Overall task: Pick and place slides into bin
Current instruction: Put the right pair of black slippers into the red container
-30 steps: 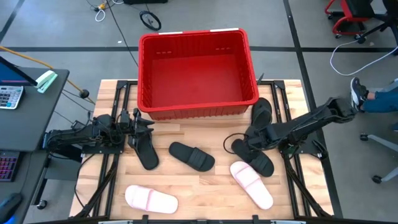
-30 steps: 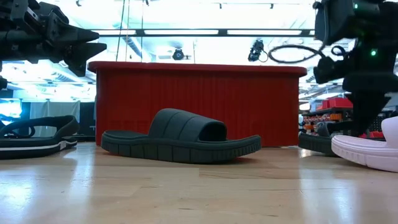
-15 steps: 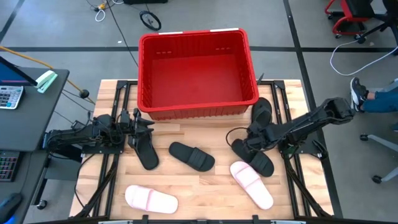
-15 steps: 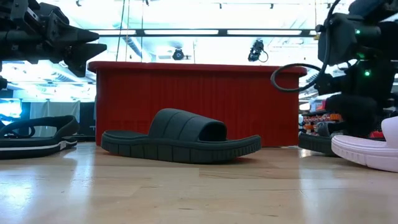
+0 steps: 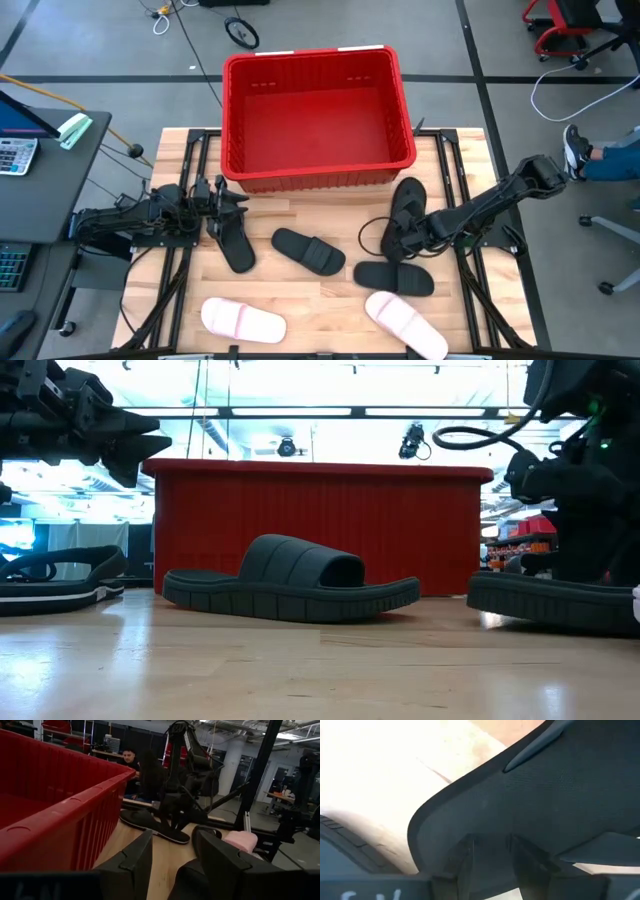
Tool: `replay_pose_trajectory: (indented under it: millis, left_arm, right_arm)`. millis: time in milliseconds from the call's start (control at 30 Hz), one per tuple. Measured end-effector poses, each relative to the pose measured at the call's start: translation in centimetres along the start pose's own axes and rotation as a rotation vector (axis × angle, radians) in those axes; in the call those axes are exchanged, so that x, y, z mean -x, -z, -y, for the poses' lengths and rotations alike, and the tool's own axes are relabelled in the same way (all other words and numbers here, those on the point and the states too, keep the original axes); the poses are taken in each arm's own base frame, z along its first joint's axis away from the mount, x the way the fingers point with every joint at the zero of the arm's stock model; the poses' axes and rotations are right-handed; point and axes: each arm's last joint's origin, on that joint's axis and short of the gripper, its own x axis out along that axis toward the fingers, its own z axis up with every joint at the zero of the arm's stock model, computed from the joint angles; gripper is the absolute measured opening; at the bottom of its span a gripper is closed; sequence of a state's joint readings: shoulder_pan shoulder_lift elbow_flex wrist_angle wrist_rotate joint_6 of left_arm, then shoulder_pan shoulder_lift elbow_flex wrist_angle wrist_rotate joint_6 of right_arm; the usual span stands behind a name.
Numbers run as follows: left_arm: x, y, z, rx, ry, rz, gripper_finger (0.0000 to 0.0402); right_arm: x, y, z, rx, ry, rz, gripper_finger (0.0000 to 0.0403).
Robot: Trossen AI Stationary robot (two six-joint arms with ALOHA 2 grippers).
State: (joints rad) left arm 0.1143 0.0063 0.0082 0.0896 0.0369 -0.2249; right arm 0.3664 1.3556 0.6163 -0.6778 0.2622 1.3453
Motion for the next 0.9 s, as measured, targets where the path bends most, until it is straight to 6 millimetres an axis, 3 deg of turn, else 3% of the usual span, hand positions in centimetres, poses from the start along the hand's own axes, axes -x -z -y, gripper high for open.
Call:
replay_pose_trajectory:
  millis: [233, 467, 900]
  left_arm:
    - [0.0, -0.1, 0.0, 0.000, 0.002, 0.009, 0.0162]
    - [0.0, -0.1, 0.0, 0.000, 0.002, 0.010, 0.0162]
    - [0.0, -0.1, 0.0, -0.001, 0.002, 0.010, 0.0162]
  right_arm:
    - [0.9, -0.7, 0.7, 0.005, 0.032, 0.168, 0.0135]
    - [1.6, -0.6, 1.0, -0.011, 0.013, 0.187, 0.0135]
    - [2.1, -0.3, 3.5, -0.112, 0.239, 0.192, 0.0134]
